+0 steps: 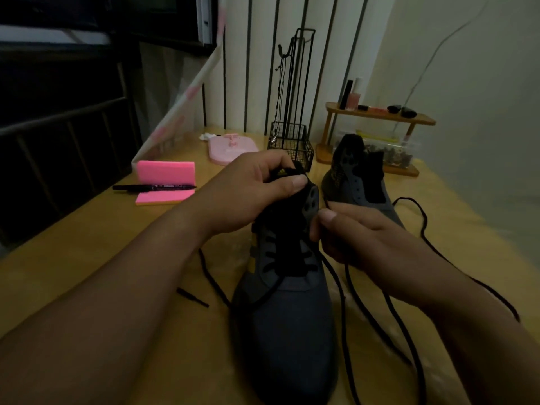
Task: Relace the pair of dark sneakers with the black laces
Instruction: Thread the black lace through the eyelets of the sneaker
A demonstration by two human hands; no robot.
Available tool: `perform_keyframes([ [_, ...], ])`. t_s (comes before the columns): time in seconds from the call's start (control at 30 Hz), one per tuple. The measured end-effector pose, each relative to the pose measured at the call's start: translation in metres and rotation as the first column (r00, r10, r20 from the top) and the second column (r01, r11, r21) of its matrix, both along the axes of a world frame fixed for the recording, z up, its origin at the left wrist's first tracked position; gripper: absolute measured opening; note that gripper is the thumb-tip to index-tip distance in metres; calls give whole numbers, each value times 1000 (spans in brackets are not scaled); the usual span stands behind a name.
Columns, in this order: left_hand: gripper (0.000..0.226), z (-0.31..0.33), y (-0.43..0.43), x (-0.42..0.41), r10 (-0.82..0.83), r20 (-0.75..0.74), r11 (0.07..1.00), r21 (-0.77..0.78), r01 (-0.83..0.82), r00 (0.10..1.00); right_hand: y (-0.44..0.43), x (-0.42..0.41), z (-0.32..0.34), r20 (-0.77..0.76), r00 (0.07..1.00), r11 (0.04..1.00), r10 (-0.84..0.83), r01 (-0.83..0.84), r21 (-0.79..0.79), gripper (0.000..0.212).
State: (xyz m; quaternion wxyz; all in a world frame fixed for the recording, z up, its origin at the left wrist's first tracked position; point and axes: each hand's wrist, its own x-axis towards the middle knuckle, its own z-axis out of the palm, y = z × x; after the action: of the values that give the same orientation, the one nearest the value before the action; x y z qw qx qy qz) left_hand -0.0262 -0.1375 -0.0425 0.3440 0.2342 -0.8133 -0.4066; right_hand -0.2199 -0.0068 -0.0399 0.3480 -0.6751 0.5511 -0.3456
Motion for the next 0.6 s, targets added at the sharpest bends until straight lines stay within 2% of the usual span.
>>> perform_keyframes([
  [0.17,10,1,-3,10,-7,77,999,-42,11,997,1,1,5,-79,991,990,-104,95,-104,32],
  [0.4,14,-1,3,6,-31,-8,999,-42,31,999,1,8,5,121,977,951,-174,199,-239,10],
  [0.47,15,-2,3,4,-21,-31,999,-32,20,999,0,6,2,120,981,956,-149,174,-235,9],
  [0.6,11,-3,3,0,23,-97,1000,21,-21,995,-2,1,-2,115,990,987,-84,98,-125,10],
])
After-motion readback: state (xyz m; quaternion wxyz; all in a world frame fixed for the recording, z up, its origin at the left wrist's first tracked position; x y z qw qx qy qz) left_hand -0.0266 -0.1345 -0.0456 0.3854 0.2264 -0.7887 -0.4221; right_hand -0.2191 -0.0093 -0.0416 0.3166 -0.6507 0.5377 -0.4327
